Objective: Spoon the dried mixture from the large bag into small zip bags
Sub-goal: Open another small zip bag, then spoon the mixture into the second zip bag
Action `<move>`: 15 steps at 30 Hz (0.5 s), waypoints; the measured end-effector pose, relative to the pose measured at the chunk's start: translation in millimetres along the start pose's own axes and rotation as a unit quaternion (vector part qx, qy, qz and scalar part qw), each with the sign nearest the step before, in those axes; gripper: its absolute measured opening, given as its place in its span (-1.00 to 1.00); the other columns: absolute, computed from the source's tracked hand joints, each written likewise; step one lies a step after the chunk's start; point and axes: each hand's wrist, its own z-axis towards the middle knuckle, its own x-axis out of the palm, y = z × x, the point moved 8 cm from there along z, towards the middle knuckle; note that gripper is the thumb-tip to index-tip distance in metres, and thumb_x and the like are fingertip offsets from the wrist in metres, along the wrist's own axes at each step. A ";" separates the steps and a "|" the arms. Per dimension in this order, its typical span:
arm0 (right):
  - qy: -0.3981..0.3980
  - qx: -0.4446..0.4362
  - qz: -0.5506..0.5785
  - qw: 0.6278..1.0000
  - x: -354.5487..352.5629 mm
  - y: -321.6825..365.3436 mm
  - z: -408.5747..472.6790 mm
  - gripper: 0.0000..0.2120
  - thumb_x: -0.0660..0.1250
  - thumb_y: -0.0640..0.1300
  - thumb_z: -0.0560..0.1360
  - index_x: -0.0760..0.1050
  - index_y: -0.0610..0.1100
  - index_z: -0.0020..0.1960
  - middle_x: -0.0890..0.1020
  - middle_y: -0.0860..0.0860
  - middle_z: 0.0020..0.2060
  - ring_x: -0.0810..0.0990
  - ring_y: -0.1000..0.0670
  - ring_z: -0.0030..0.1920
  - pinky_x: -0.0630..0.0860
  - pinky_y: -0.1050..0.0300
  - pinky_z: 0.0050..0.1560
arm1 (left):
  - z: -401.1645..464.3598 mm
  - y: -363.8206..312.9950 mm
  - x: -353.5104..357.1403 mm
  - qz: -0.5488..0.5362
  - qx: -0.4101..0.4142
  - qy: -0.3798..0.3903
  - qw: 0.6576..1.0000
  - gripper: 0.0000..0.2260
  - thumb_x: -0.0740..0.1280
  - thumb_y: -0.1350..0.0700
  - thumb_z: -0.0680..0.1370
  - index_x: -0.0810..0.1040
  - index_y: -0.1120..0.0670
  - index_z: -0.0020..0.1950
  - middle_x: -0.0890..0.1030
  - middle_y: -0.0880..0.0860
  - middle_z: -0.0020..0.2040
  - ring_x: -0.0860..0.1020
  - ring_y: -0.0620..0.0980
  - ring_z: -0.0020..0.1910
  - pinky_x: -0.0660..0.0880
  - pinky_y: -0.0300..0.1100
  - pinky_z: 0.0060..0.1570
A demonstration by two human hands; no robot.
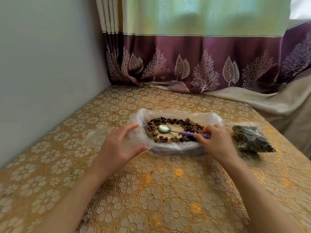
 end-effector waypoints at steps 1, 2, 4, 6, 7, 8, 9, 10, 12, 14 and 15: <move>-0.008 -0.004 0.018 1.000 -1.3 0.7 -0.1 -0.81 0.37 -0.01 0.49 0.51 -0.15 -0.12 0.48 -0.04 -0.17 0.45 -0.02 -0.14 0.39 0.14 -0.14 | 0.1 0.0 0.4 -0.001 0.001 -0.001 1.000 -0.35 0.24 -0.43 0.27 0.32 -0.16 0.27 0.32 -0.38 0.06 0.38 -0.33 -0.02 0.49 -0.15 -0.06; -0.024 -0.009 0.049 0.998 -4.0 2.3 -0.8 -0.83 0.37 -0.04 0.49 0.50 -0.14 -0.14 0.50 -0.03 -0.22 0.44 0.00 -0.20 0.37 0.19 -0.21 | 0.0 0.0 0.6 -0.001 0.003 -0.002 1.000 -0.37 0.26 -0.42 0.29 0.32 -0.16 0.27 0.32 -0.38 0.06 0.38 -0.33 -0.02 0.49 -0.14 -0.05; -0.072 -0.009 0.150 0.986 -12.5 4.2 -3.0 -0.83 0.35 -0.09 0.50 0.47 -0.11 -0.22 0.51 0.00 -0.34 0.41 0.02 -0.35 0.33 0.23 -0.36 | -0.5 0.3 1.1 -0.003 0.004 -0.002 1.000 -0.37 0.28 -0.37 0.28 0.32 -0.15 0.28 0.33 -0.37 0.06 0.38 -0.33 -0.03 0.49 -0.13 -0.03; -0.108 0.013 0.299 0.948 -19.7 2.1 -3.7 -0.80 0.30 -0.10 0.54 0.42 -0.07 -0.25 0.59 -0.03 -0.37 0.40 0.00 -0.38 0.34 0.16 -0.36 | -0.7 1.6 1.3 -0.003 0.000 -0.002 1.000 -0.36 0.28 -0.35 0.26 0.33 -0.14 0.29 0.36 -0.31 0.06 0.40 -0.28 -0.04 0.50 -0.11 -0.02; -0.112 0.031 0.372 0.921 -20.2 -0.3 -3.0 -0.81 0.26 -0.09 0.56 0.39 -0.07 -0.22 0.65 -0.08 -0.34 0.42 0.02 -0.39 0.34 0.16 -0.36 | -0.5 2.1 1.5 -0.003 -0.002 -0.001 1.000 -0.36 0.28 -0.35 0.26 0.33 -0.14 0.28 0.38 -0.29 0.06 0.40 -0.25 -0.04 0.50 -0.09 -0.02; -0.114 0.049 0.425 0.897 -19.9 -3.4 -2.1 -0.82 0.23 -0.10 0.58 0.38 -0.08 -0.19 0.67 -0.13 -0.31 0.43 0.04 -0.41 0.35 0.18 -0.38 | -0.6 2.3 1.7 -0.004 -0.001 0.000 1.000 -0.37 0.29 -0.35 0.27 0.33 -0.15 0.28 0.38 -0.28 0.06 0.41 -0.23 -0.05 0.51 -0.09 -0.02; -0.120 0.063 0.453 0.881 -20.5 -7.3 -1.4 -0.82 0.20 -0.11 0.59 0.37 -0.09 -0.19 0.68 -0.14 -0.32 0.45 0.07 -0.44 0.34 0.22 -0.40 | -0.5 2.4 1.7 -0.005 0.001 0.000 1.000 -0.37 0.29 -0.34 0.27 0.33 -0.15 0.28 0.38 -0.30 0.06 0.42 -0.23 -0.05 0.51 -0.09 -0.02; -0.131 0.077 0.461 0.874 -21.4 -12.7 -1.0 -0.80 0.18 -0.12 0.60 0.37 -0.10 -0.20 0.68 -0.10 -0.36 0.46 0.10 -0.46 0.34 0.24 -0.40 | -0.3 2.5 1.8 -0.005 0.004 0.000 1.000 -0.38 0.29 -0.34 0.27 0.33 -0.16 0.27 0.37 -0.33 0.06 0.42 -0.24 -0.04 0.51 -0.09 -0.03; -0.158 0.107 0.459 0.868 -24.7 -23.8 -1.3 -0.75 0.15 -0.15 0.60 0.40 -0.12 -0.24 0.62 0.02 -0.49 0.47 0.16 -0.48 0.35 0.22 -0.34 | 0.1 2.9 2.5 -0.005 0.006 0.001 1.000 -0.38 0.29 -0.35 0.27 0.33 -0.16 0.27 0.34 -0.37 0.06 0.41 -0.25 -0.04 0.51 -0.11 -0.04; -0.187 0.128 0.433 0.872 -29.5 -33.6 -1.6 -0.70 0.16 -0.14 0.59 0.45 -0.12 -0.30 0.55 0.06 -0.52 0.48 0.12 -0.44 0.38 0.14 -0.26 | -0.1 3.9 3.0 -0.005 0.005 0.000 1.000 -0.39 0.29 -0.35 0.27 0.32 -0.17 0.27 0.33 -0.37 0.07 0.41 -0.24 -0.04 0.50 -0.13 -0.05; -0.201 0.135 0.413 0.878 -32.8 -36.4 -2.3 -0.69 0.17 -0.13 0.59 0.46 -0.12 -0.32 0.54 0.06 -0.50 0.48 0.09 -0.42 0.40 0.08 -0.22 | -0.1 4.3 3.3 -0.006 0.005 0.000 1.000 -0.39 0.29 -0.35 0.27 0.32 -0.18 0.27 0.34 -0.37 0.07 0.41 -0.23 -0.04 0.50 -0.14 -0.05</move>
